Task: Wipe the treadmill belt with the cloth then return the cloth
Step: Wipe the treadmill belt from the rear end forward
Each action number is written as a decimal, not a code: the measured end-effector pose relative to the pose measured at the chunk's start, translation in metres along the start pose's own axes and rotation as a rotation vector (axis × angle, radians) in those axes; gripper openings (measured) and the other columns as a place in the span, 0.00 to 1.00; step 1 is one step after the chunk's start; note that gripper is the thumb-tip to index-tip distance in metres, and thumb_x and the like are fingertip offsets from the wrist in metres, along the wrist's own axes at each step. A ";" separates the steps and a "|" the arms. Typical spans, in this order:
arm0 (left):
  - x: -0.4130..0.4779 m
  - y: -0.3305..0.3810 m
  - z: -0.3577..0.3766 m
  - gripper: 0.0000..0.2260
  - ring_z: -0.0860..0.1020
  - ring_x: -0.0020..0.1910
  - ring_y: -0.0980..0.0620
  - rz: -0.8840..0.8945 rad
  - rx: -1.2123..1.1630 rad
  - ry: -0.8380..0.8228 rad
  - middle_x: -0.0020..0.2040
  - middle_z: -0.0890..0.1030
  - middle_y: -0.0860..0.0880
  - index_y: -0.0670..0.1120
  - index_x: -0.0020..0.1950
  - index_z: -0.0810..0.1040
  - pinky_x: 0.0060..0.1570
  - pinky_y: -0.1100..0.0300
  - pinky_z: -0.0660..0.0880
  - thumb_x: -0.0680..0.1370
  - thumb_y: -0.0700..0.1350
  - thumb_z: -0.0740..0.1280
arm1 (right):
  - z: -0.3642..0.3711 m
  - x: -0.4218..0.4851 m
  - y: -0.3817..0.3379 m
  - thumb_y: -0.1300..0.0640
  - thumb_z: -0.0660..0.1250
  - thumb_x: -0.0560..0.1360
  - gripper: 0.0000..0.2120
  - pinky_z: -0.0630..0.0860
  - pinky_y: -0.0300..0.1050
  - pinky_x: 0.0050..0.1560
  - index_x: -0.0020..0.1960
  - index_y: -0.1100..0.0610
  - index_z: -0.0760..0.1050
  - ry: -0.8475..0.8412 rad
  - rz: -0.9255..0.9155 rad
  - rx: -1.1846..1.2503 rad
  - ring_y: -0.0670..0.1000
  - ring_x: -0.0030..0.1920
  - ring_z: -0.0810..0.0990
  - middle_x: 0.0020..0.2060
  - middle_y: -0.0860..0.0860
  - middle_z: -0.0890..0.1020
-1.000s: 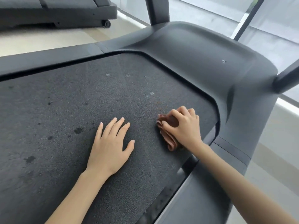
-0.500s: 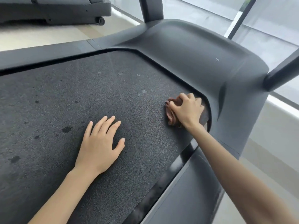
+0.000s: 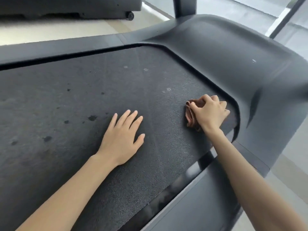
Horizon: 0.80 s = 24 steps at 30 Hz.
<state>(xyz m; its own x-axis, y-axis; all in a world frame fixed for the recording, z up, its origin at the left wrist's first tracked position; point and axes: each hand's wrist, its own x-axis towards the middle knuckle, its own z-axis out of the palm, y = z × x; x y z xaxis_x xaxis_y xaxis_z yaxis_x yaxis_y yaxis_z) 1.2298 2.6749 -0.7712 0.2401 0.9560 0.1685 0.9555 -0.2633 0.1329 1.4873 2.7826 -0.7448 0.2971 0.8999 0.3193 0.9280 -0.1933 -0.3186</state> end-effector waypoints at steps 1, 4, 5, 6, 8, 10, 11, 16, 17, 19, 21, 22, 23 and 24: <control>-0.004 -0.002 -0.003 0.29 0.62 0.73 0.46 0.011 0.022 -0.004 0.73 0.67 0.46 0.45 0.72 0.68 0.71 0.45 0.57 0.77 0.58 0.46 | 0.003 -0.002 -0.010 0.39 0.65 0.72 0.18 0.62 0.54 0.55 0.52 0.51 0.78 -0.013 -0.041 0.006 0.61 0.58 0.69 0.56 0.53 0.76; -0.036 -0.016 -0.016 0.27 0.63 0.73 0.48 -0.002 0.041 -0.018 0.72 0.69 0.47 0.45 0.71 0.70 0.72 0.50 0.58 0.78 0.56 0.49 | 0.010 -0.017 -0.044 0.39 0.65 0.72 0.18 0.63 0.54 0.53 0.52 0.52 0.78 -0.065 -0.198 0.037 0.61 0.57 0.69 0.55 0.53 0.77; -0.054 -0.023 -0.020 0.26 0.63 0.73 0.49 -0.036 0.026 -0.018 0.71 0.69 0.48 0.45 0.71 0.70 0.72 0.52 0.57 0.79 0.56 0.49 | 0.013 -0.025 -0.057 0.39 0.66 0.72 0.18 0.63 0.53 0.52 0.51 0.52 0.78 -0.078 -0.253 0.056 0.61 0.56 0.69 0.54 0.53 0.77; -0.073 -0.029 -0.024 0.25 0.63 0.73 0.49 -0.078 0.012 -0.016 0.71 0.69 0.48 0.45 0.71 0.70 0.72 0.53 0.56 0.79 0.56 0.50 | 0.015 -0.034 -0.071 0.40 0.66 0.72 0.17 0.62 0.53 0.51 0.51 0.52 0.78 -0.088 -0.304 0.081 0.61 0.56 0.69 0.53 0.53 0.77; -0.114 -0.039 -0.033 0.25 0.63 0.72 0.51 -0.167 0.008 -0.013 0.71 0.70 0.49 0.45 0.71 0.70 0.71 0.54 0.55 0.80 0.55 0.50 | 0.019 -0.056 -0.100 0.40 0.67 0.71 0.17 0.60 0.51 0.48 0.49 0.52 0.78 -0.104 -0.406 0.138 0.60 0.54 0.70 0.51 0.52 0.78; -0.152 -0.048 -0.044 0.25 0.63 0.72 0.52 -0.253 0.033 -0.030 0.72 0.69 0.49 0.45 0.71 0.70 0.70 0.54 0.55 0.80 0.56 0.49 | 0.021 -0.082 -0.130 0.41 0.68 0.70 0.16 0.58 0.50 0.46 0.48 0.53 0.78 -0.127 -0.528 0.181 0.61 0.53 0.70 0.50 0.53 0.78; -0.169 -0.052 -0.049 0.25 0.63 0.72 0.52 -0.288 0.053 -0.039 0.72 0.69 0.49 0.44 0.71 0.69 0.70 0.54 0.56 0.80 0.55 0.48 | 0.021 -0.096 -0.146 0.41 0.68 0.70 0.16 0.58 0.50 0.46 0.47 0.53 0.78 -0.144 -0.586 0.203 0.61 0.52 0.71 0.49 0.53 0.78; -0.224 -0.071 -0.067 0.24 0.65 0.71 0.50 -0.468 0.103 -0.027 0.71 0.69 0.48 0.44 0.71 0.69 0.71 0.56 0.54 0.80 0.54 0.51 | 0.015 -0.171 -0.211 0.42 0.66 0.72 0.15 0.57 0.50 0.45 0.49 0.53 0.78 -0.234 -0.801 0.259 0.60 0.52 0.70 0.50 0.53 0.78; -0.233 -0.075 -0.069 0.24 0.66 0.71 0.50 -0.502 0.112 -0.015 0.71 0.70 0.47 0.44 0.71 0.70 0.71 0.56 0.54 0.79 0.54 0.51 | 0.013 -0.184 -0.223 0.41 0.65 0.73 0.15 0.58 0.50 0.46 0.50 0.52 0.78 -0.250 -0.828 0.258 0.60 0.53 0.70 0.51 0.52 0.78; -0.254 -0.083 -0.074 0.24 0.66 0.71 0.49 -0.550 0.127 -0.003 0.71 0.70 0.47 0.44 0.71 0.70 0.71 0.55 0.55 0.79 0.54 0.51 | 0.009 -0.207 -0.242 0.40 0.63 0.74 0.16 0.57 0.50 0.47 0.53 0.51 0.77 -0.294 -0.851 0.242 0.60 0.55 0.69 0.54 0.51 0.76; -0.283 -0.092 -0.079 0.25 0.67 0.70 0.49 -0.614 0.135 0.004 0.70 0.71 0.48 0.44 0.70 0.71 0.71 0.53 0.57 0.79 0.54 0.51 | 0.006 -0.229 -0.258 0.40 0.62 0.74 0.17 0.56 0.50 0.47 0.54 0.50 0.76 -0.326 -0.860 0.239 0.59 0.56 0.68 0.55 0.50 0.76; -0.299 -0.097 -0.082 0.25 0.67 0.70 0.49 -0.648 0.139 0.015 0.70 0.71 0.48 0.44 0.70 0.71 0.71 0.53 0.58 0.79 0.54 0.51 | 0.005 -0.241 -0.266 0.40 0.62 0.74 0.17 0.56 0.50 0.47 0.54 0.50 0.76 -0.334 -0.866 0.243 0.59 0.56 0.68 0.55 0.50 0.76; -0.315 -0.103 -0.085 0.25 0.67 0.70 0.49 -0.676 0.144 0.020 0.70 0.71 0.47 0.43 0.70 0.71 0.71 0.52 0.58 0.79 0.55 0.51 | 0.004 -0.252 -0.274 0.40 0.62 0.74 0.16 0.56 0.50 0.47 0.54 0.50 0.76 -0.336 -0.871 0.247 0.59 0.56 0.68 0.55 0.50 0.76; -0.332 -0.111 -0.089 0.26 0.67 0.70 0.49 -0.694 0.150 0.018 0.70 0.71 0.47 0.43 0.70 0.71 0.71 0.52 0.58 0.79 0.55 0.50 | 0.003 -0.264 -0.281 0.40 0.62 0.74 0.16 0.56 0.50 0.47 0.53 0.50 0.76 -0.333 -0.875 0.245 0.59 0.55 0.68 0.54 0.50 0.76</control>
<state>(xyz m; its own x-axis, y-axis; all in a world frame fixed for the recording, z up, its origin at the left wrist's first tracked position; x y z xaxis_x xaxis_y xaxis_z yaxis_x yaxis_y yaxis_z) 1.0285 2.3752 -0.7553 -0.4346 0.8939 0.1096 0.9003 0.4280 0.0792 1.1474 2.6001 -0.7420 -0.5907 0.7585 0.2752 0.7066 0.6509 -0.2776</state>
